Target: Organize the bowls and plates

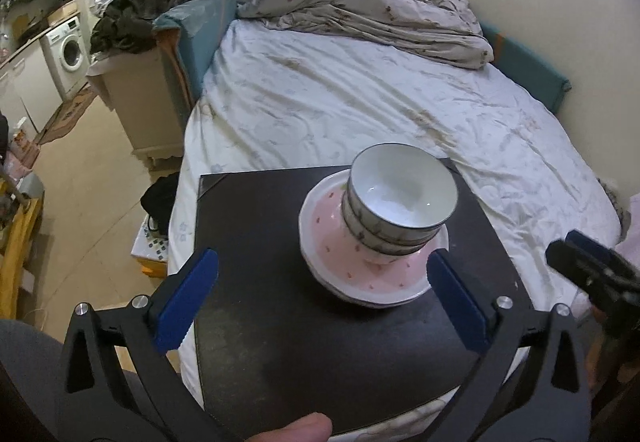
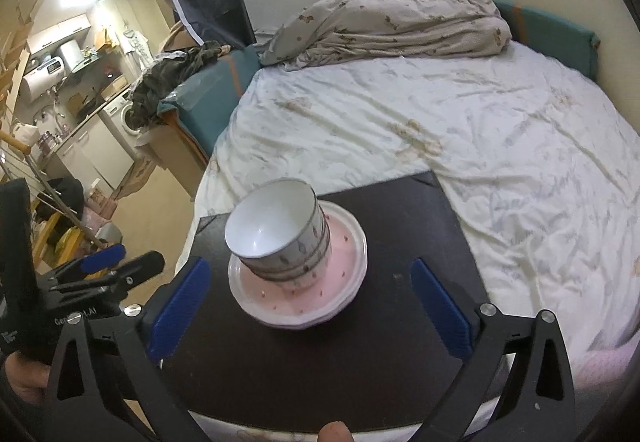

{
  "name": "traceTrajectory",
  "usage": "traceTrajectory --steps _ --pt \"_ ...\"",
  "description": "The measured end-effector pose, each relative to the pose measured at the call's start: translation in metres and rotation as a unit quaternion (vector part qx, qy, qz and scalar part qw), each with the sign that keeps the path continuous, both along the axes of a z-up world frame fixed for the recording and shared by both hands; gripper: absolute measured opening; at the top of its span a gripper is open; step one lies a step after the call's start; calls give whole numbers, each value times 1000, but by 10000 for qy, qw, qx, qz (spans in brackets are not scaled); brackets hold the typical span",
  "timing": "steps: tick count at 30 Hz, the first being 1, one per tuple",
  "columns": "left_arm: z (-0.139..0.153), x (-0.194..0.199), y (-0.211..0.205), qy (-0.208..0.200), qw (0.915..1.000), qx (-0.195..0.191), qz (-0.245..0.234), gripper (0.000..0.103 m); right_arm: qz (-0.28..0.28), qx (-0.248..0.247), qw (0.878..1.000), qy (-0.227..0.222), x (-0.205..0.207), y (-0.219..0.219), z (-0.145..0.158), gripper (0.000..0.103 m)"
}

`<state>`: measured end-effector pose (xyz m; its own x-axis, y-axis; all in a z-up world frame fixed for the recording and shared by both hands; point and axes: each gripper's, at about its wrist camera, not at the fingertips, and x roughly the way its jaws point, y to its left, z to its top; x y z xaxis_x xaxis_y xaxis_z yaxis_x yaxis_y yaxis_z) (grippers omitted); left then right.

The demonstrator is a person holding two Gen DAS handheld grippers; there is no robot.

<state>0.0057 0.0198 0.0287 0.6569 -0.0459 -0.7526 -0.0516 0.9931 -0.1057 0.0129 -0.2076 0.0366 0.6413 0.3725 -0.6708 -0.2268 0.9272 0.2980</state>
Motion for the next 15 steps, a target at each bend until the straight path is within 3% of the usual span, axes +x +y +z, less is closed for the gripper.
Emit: traceTrajectory --steps 5,9,15 --pt "-10 -4 4 9 9997 135 178 103 3 -183 9998 42 -9 6 -24 103" --pt "-15 -6 6 92 9998 8 200 103 -29 -332 9993 138 -10 12 -39 103" --pt "-17 -6 0 21 9995 200 260 103 -237 -510 9982 -199 -10 9 -39 103"
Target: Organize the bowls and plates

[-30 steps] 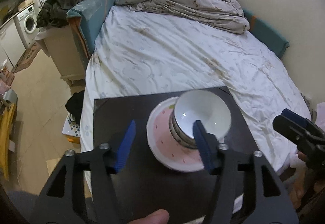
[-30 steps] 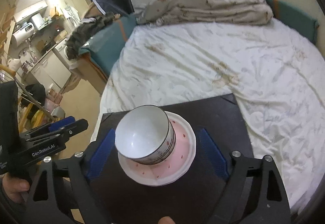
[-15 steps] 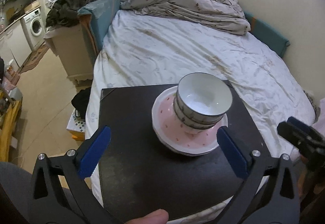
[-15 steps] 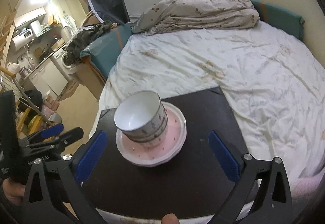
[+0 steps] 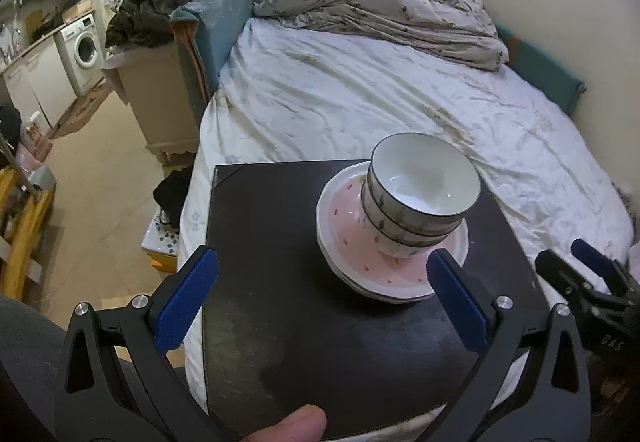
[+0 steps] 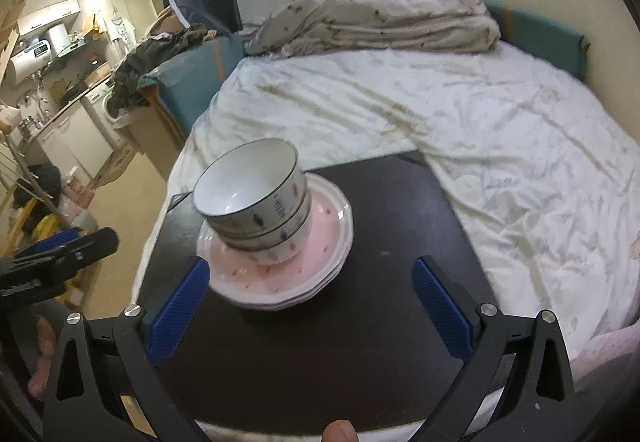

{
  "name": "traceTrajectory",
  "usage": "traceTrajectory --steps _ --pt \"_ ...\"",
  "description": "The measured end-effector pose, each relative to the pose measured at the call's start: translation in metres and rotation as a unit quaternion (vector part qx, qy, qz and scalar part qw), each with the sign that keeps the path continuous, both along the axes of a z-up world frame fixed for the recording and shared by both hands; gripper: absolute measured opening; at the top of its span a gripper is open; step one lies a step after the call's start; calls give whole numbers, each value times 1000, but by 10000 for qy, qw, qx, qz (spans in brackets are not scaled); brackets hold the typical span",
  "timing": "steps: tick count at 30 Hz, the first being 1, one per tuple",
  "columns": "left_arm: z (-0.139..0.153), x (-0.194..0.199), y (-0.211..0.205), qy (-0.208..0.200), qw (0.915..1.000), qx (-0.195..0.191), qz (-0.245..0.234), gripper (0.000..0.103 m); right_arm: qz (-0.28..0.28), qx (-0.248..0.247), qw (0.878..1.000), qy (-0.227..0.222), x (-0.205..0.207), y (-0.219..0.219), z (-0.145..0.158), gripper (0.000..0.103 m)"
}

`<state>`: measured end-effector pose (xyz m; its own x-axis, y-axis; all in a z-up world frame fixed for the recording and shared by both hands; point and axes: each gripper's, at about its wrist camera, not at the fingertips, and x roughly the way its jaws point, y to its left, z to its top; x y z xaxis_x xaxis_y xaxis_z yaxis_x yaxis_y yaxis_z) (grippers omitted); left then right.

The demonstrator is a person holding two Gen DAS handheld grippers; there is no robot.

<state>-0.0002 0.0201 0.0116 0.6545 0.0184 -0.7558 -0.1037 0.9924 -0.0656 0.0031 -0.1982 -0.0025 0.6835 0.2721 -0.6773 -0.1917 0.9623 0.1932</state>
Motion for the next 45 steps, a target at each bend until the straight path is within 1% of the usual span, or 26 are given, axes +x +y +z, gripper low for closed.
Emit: traceTrajectory --steps 6,11,15,24,45 --pt "-9 3 -10 142 9997 47 -185 103 -12 80 9999 125 5 -3 -7 103" --pt "-13 3 -10 214 9996 -44 -201 103 6 85 9998 182 7 -1 -9 103" --pt "-15 4 -12 247 9995 38 -205 103 2 90 9997 213 8 0 -11 103" --pt "-19 6 -13 357 9991 52 -205 103 56 72 9997 212 11 6 -12 103" --pt "-20 4 -14 361 9992 64 -187 103 42 78 9997 236 13 5 -13 103"
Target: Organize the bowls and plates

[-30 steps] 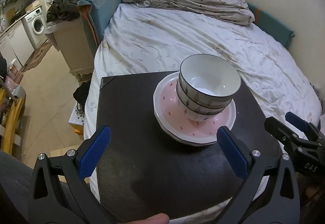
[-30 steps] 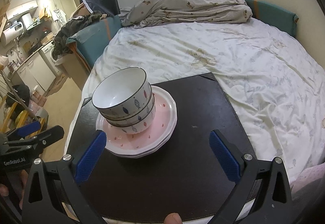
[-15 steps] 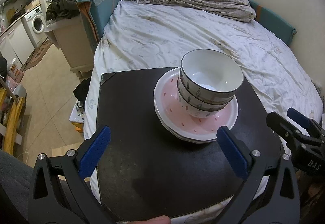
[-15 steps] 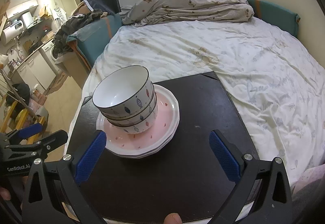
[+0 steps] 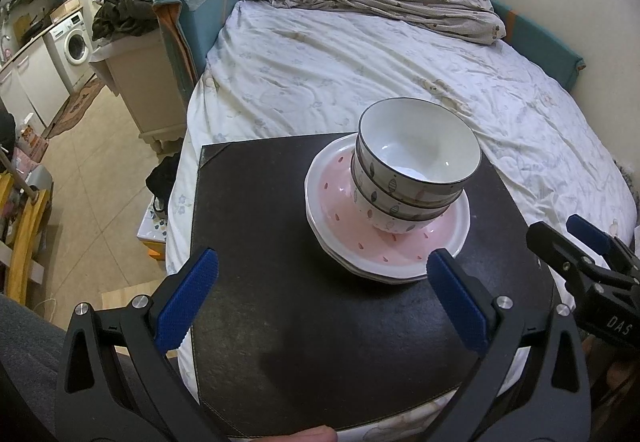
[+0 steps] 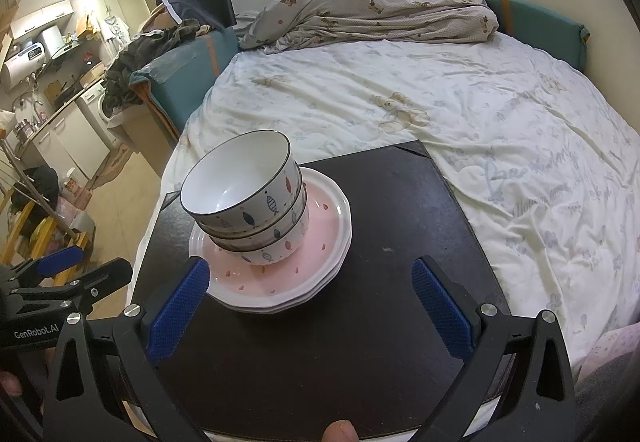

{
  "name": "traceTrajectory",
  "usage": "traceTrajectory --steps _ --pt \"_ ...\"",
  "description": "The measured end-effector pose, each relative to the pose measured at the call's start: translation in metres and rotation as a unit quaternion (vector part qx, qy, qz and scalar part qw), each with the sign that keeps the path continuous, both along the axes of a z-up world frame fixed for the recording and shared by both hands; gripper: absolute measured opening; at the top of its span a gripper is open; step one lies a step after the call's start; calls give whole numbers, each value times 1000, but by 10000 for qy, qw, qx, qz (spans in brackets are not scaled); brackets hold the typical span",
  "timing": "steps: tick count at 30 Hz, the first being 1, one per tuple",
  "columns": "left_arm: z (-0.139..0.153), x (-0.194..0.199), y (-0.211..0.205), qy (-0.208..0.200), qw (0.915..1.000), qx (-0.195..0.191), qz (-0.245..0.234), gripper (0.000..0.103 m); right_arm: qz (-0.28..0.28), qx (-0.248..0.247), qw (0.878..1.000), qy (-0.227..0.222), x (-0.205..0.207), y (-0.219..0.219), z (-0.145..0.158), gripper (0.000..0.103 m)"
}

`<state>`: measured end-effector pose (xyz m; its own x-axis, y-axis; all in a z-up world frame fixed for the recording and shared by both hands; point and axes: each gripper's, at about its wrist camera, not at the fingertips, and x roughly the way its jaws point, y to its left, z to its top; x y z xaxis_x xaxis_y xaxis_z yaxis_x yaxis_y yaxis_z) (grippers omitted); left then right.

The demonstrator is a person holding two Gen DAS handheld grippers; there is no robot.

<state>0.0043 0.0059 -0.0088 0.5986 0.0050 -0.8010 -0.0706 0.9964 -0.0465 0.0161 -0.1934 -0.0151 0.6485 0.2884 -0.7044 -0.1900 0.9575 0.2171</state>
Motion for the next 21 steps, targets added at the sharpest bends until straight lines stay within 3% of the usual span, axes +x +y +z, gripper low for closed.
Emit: traceTrajectory --steps 21 --pt "1 -1 1 38 10000 -22 10 103 -124 71 9999 -20 0 -5 1 103"
